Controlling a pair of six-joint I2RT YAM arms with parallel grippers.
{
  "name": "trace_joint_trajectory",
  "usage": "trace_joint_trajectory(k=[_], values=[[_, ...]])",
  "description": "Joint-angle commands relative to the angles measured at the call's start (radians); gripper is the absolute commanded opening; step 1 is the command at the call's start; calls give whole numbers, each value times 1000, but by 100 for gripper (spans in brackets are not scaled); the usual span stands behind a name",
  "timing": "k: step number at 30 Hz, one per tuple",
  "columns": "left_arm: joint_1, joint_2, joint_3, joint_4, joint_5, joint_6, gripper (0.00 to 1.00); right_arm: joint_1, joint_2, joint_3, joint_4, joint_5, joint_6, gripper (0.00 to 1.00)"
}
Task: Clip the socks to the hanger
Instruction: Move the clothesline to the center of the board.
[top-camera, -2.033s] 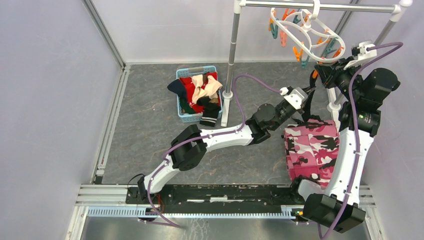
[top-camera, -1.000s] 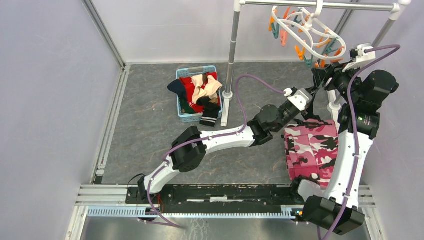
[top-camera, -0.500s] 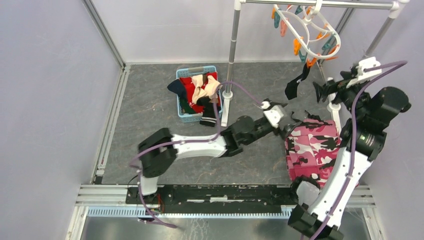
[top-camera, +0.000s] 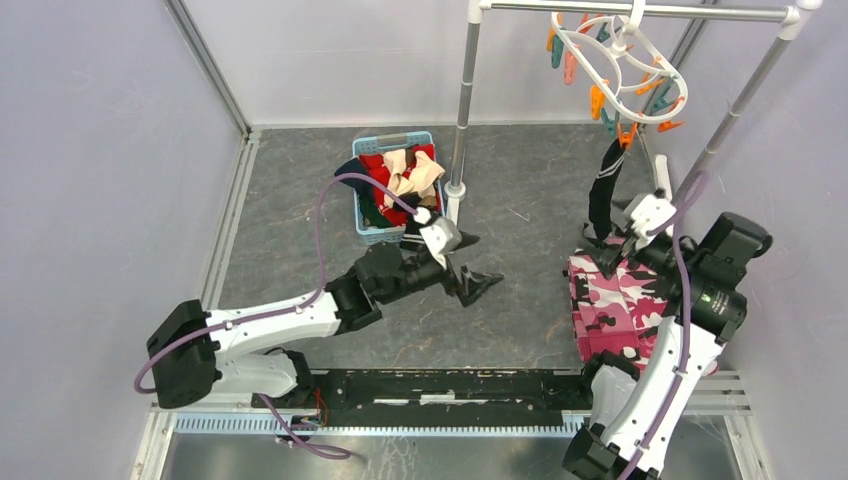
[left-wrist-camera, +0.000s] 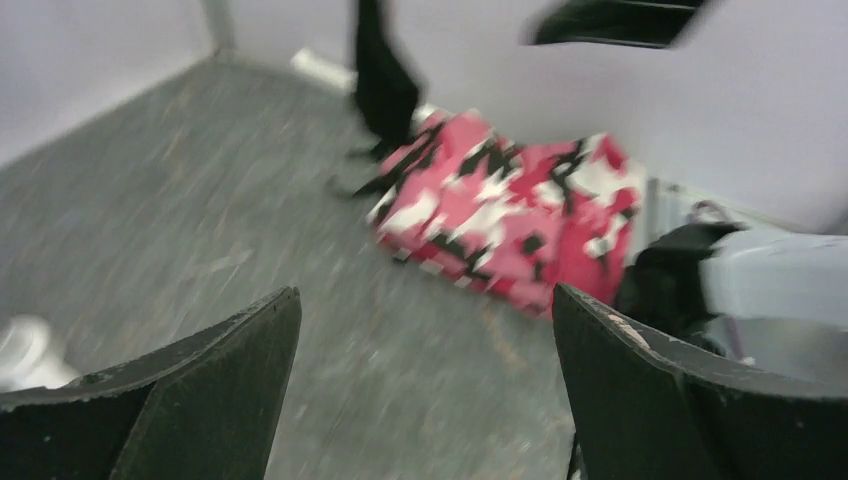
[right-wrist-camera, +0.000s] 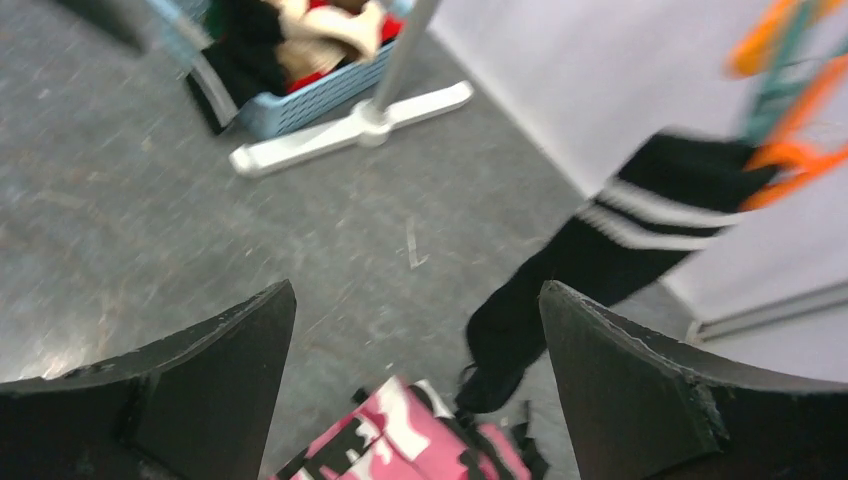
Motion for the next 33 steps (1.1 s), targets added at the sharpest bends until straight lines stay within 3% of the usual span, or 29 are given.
trace_joint_trajectory(k=[1,5,10,15,21,33], values=[[185,-43,-78,-120,91,-162,100,-4,30,-100,-435,-137,-645,98],[336,36,-21,-180,122,-246,99,-3,65,-232,-396,-139,-676,98],[376,177,122,-258,62,-187,97,-3,179,-280,-400,-93,-724,98],[412,316,151,-55,-34,31,94,1,273,-329,-440,-98,-830,98],[511,500,244,201,10,56,90,37,287,-334,-432,-71,-836,98],[535,809,514,382,27,171,90,92,230,-380,-225,-11,-593,98]])
